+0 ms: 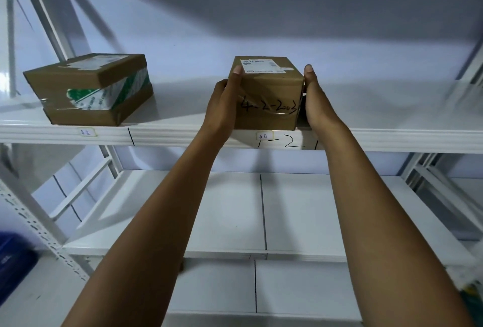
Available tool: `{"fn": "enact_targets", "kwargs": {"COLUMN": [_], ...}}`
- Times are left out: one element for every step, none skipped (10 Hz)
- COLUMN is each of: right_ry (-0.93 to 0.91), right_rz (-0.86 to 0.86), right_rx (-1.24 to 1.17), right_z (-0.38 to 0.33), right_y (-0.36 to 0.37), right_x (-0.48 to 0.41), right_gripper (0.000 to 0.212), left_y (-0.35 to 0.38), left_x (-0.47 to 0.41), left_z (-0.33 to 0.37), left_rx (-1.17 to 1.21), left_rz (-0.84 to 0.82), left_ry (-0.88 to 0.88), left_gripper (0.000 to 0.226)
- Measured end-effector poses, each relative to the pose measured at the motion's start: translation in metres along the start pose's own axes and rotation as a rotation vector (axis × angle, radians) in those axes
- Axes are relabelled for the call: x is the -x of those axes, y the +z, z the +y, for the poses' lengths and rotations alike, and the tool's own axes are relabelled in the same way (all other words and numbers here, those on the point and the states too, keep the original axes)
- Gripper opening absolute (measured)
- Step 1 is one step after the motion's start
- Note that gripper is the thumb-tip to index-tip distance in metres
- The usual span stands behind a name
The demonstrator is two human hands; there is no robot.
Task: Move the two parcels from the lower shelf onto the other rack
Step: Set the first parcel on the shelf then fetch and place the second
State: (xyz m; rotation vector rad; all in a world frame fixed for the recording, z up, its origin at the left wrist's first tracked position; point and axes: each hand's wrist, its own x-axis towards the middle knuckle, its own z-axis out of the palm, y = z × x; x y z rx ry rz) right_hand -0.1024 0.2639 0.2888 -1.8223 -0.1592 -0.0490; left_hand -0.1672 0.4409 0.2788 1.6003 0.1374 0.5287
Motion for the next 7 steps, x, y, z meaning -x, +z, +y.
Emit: {"fn": "enact_targets", "kwargs": {"right_ry": [-0.021,-0.017,-0.016,-0.016,0.021,0.056,0.022], "right_rz": [-0.019,-0.032,-0.039,-0.048,-0.025,0.013,0.181], "right_rx": [0.015,0.006,0.02,0.021,-0.04,-0.151,-0.154], "right_z": [-0.003,-0.002,0.0,-0.002,0.011,0.022,-0.01], "right_y": [0.0,-0.001,-0.001,0.001,0.001,-0.009,0.002], "right_x": [0.006,0.004,0.0,0.0,-0.01,-0.028,0.038], "right_gripper": [0.115,0.124,0.121,0.1,0.126,0.116,0.076], "left_y": [0.001,0.002,0.002,0.002,0.001,-0.001,-0.026], "left_x": [0.001,-0.002,-0.002,-0.006,-0.006,-0.017,0.024], "left_z": [0.001,-0.002,-0.003,-0.002,-0.008,-0.014,0.006], "left_rx": [0.006,0.023,0.016,0.04,0.062,0.067,0.064], "left_rz": [0.003,0.003,-0.002,0.009,0.005,0.038,0.059], "left_ry": [-0.005,-0.003,0.008,0.013,0.003,0.0,0.011], "left_gripper": [0.082,0.079,0.083,0.084,0.084,0.086,0.094]}}
